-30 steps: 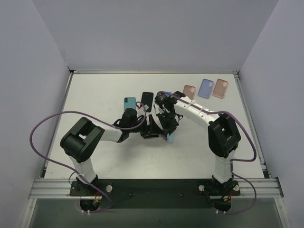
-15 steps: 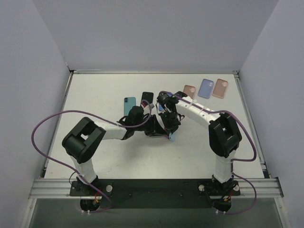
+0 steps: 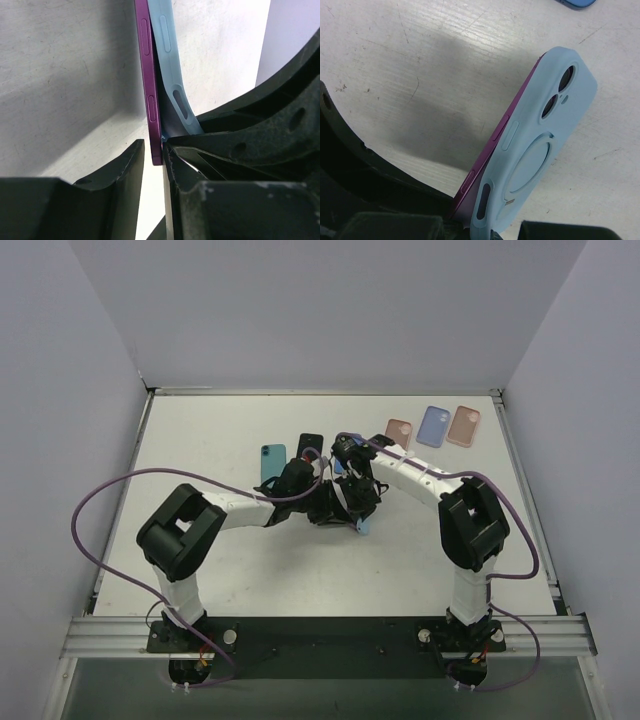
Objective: Take the phone out of the phone case
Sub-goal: Remove the phone case from the phone.
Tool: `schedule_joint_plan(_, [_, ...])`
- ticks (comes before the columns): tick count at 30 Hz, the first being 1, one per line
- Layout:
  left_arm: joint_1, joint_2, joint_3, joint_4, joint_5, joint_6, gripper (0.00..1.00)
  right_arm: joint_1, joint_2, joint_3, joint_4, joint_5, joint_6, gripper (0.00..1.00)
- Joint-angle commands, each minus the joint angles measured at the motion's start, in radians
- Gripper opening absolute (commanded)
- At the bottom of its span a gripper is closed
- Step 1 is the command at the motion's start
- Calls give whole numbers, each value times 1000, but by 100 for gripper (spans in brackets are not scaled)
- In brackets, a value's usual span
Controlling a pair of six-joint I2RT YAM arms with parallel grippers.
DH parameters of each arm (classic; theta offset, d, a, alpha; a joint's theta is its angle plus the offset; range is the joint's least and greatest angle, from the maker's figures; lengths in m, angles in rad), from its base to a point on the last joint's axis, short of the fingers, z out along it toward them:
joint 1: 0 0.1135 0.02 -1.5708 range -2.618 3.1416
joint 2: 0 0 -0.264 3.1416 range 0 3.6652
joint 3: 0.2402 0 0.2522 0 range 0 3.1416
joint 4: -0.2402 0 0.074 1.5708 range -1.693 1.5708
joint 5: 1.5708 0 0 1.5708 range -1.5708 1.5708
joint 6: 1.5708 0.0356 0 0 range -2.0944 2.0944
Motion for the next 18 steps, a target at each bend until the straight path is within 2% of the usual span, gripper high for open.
schedule_joint_plan(1, [-12, 69, 11, -41, -117, 25, 30, 25, -108, 21, 17, -209, 54, 0])
schedule_joint_plan(6, [-14, 80, 18, -53, -112, 22, 0, 23, -124, 10, 43, -249, 71, 0])
schedule_joint_plan(11, [-12, 83, 32, -60, -103, 22, 0, 22, -140, 3, 75, -292, 89, 0])
schedule_joint_plan(12, [-14, 84, 35, -64, -102, 22, 10, 22, -139, -2, 79, -293, 91, 0])
schedule_joint_plan(14, [-15, 89, 40, -65, -97, 23, 21, 22, -144, -5, 88, -303, 97, 0])
schedule_joint_plan(16, [-17, 90, 40, -67, -94, 26, 27, 22, -145, -13, 95, -307, 98, 0])
schedule_joint_plan(18, [-17, 97, 37, -68, -89, 26, 28, 20, -147, -14, 99, -315, 102, 0])
